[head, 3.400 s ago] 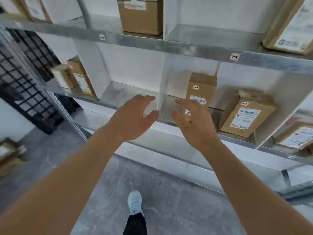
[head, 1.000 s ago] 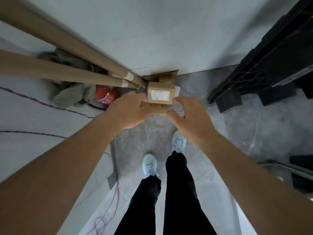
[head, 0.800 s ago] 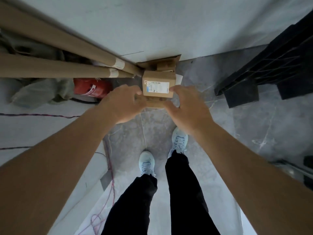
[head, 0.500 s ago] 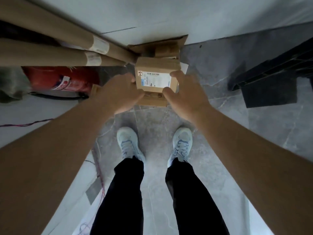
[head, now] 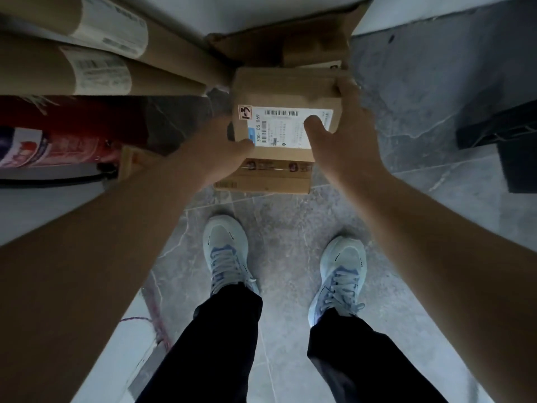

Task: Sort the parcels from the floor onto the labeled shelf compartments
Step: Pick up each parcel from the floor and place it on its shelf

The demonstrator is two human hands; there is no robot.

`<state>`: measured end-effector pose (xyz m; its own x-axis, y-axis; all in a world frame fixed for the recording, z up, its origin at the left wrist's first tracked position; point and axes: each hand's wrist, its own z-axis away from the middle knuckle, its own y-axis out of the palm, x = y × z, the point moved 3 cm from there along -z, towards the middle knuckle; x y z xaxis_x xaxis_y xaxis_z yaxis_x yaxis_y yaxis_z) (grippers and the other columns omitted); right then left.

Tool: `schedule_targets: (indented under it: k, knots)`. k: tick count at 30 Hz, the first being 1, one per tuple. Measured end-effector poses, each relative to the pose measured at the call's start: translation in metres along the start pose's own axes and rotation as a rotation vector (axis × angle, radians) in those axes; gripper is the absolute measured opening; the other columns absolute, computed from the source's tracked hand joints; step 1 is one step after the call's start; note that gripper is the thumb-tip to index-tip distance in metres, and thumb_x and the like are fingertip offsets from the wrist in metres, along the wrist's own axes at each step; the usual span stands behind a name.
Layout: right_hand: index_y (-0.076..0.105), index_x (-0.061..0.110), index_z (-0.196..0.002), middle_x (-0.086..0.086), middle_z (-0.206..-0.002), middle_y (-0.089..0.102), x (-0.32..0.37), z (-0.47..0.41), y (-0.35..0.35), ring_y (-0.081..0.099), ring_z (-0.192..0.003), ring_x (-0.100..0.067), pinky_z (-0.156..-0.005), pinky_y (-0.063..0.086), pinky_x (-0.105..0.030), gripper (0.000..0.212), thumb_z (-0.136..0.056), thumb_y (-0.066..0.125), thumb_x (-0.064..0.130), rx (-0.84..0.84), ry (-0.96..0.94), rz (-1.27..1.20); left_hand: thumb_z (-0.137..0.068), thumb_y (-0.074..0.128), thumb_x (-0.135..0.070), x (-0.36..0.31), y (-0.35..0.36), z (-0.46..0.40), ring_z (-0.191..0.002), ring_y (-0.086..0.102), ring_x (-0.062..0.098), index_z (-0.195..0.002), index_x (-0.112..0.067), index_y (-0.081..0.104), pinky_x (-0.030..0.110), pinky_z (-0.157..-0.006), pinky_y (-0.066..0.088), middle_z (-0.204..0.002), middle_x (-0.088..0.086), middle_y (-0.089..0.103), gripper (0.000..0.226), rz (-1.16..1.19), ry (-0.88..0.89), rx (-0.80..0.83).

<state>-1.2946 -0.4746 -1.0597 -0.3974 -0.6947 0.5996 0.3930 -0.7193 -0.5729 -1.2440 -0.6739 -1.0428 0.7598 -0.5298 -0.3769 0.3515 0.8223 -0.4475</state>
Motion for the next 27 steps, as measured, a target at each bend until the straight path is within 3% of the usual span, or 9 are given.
schedule_targets:
  k: [3, 7, 11, 13, 15, 17, 20, 24, 27]
  knots:
    - [0.036, 0.037, -0.152, -0.004, -0.13, 0.054, 0.0, -0.003, -0.001, 0.059, -0.107, -0.018, -0.059, 0.05, -0.01, 0.065, -0.092, 0.059, 0.037, -0.024, -0.016, -0.055, -0.098, 0.06, -0.015, -0.002, 0.007, 0.0, -0.114, 0.063, 0.012, -0.132, -0.036, 0.055, 0.044, -0.104, 0.053, -0.109, -0.021, 0.064, 0.04, 0.25, -0.018, -0.011]
    - [0.039, 0.039, -0.149, -0.003, -0.134, 0.06, -0.002, 0.011, -0.012, 0.062, -0.115, -0.021, -0.086, 0.056, -0.032, 0.067, -0.088, 0.059, 0.059, -0.01, -0.017, -0.054, -0.101, 0.054, -0.024, -0.013, -0.001, 0.021, -0.114, 0.065, 0.011, -0.126, -0.053, 0.054, 0.05, -0.101, 0.054, -0.115, -0.022, 0.069, 0.037, 0.479, -0.008, -0.027]
    - [0.042, 0.04, -0.145, -0.006, -0.131, 0.062, -0.003, 0.045, -0.032, 0.065, -0.111, -0.021, -0.084, 0.056, -0.03, 0.067, -0.088, 0.06, 0.07, 0.023, 0.036, -0.087, -0.1, 0.052, -0.041, -0.028, -0.009, 0.056, -0.122, 0.064, 0.025, -0.126, -0.053, 0.061, 0.059, -0.094, 0.054, -0.127, -0.012, 0.071, 0.03, 0.746, -0.087, 0.051]
    - [0.046, 0.036, -0.14, -0.006, -0.123, 0.066, -0.001, 0.063, -0.041, 0.069, -0.1, -0.018, -0.073, 0.056, -0.022, 0.057, -0.092, 0.062, 0.063, 0.034, 0.019, -0.093, -0.103, 0.048, -0.035, -0.034, -0.013, 0.072, -0.117, 0.069, 0.028, -0.127, -0.043, 0.064, 0.06, -0.095, 0.055, -0.122, -0.005, 0.075, 0.031, 0.855, -0.096, 0.032]
    - [0.048, 0.037, -0.126, -0.008, -0.119, 0.066, 0.004, 0.082, -0.049, 0.072, -0.093, -0.022, -0.066, 0.063, -0.032, 0.051, -0.088, 0.066, 0.066, 0.065, 0.048, -0.143, -0.105, 0.046, -0.028, -0.038, -0.017, 0.086, -0.111, 0.073, 0.027, -0.129, -0.035, 0.065, 0.06, -0.095, 0.057, -0.116, 0.0, 0.077, 0.031, 0.938, -0.103, -0.036]
    - [0.047, 0.036, -0.114, -0.012, -0.122, 0.061, 0.008, 0.099, -0.057, 0.072, -0.096, -0.03, -0.059, 0.065, -0.041, 0.054, -0.079, 0.07, 0.07, 0.096, 0.101, -0.229, -0.107, 0.049, -0.028, -0.043, -0.019, 0.099, -0.108, 0.074, 0.024, -0.135, -0.037, 0.06, 0.058, -0.093, 0.059, -0.114, 0.0, 0.077, 0.031, 0.933, -0.073, -0.089]
    - [0.044, 0.024, -0.114, 0.0, -0.115, 0.065, 0.015, 0.121, -0.071, 0.075, -0.096, -0.026, -0.06, 0.066, -0.039, 0.046, -0.092, 0.073, 0.051, 0.136, 0.126, -0.341, -0.104, 0.061, -0.027, -0.052, -0.024, 0.122, -0.102, 0.073, 0.014, -0.154, -0.041, 0.036, 0.05, -0.085, 0.062, -0.115, -0.008, 0.073, 0.057, 0.894, -0.034, -0.151]
    - [0.04, 0.04, -0.126, 0.012, -0.12, 0.067, 0.018, 0.141, -0.089, 0.074, -0.104, -0.02, -0.079, 0.064, -0.051, 0.045, -0.094, 0.065, 0.058, 0.14, 0.08, -0.354, -0.098, 0.071, -0.024, -0.057, -0.028, 0.149, -0.099, 0.076, 0.017, -0.131, -0.012, 0.06, 0.051, -0.092, 0.061, -0.112, 0.002, 0.077, 0.037, 0.741, 0.035, -0.161]
    - [0.042, 0.052, -0.136, 0.017, -0.124, 0.067, 0.03, 0.152, -0.102, 0.071, -0.109, -0.015, -0.089, 0.061, -0.051, 0.043, -0.098, 0.059, 0.061, 0.145, 0.067, -0.342, -0.099, 0.069, -0.024, -0.066, -0.034, 0.174, -0.1, 0.076, 0.015, -0.141, -0.023, 0.057, 0.042, -0.089, 0.063, -0.115, 0.0, 0.076, 0.043, 0.638, 0.132, -0.109]
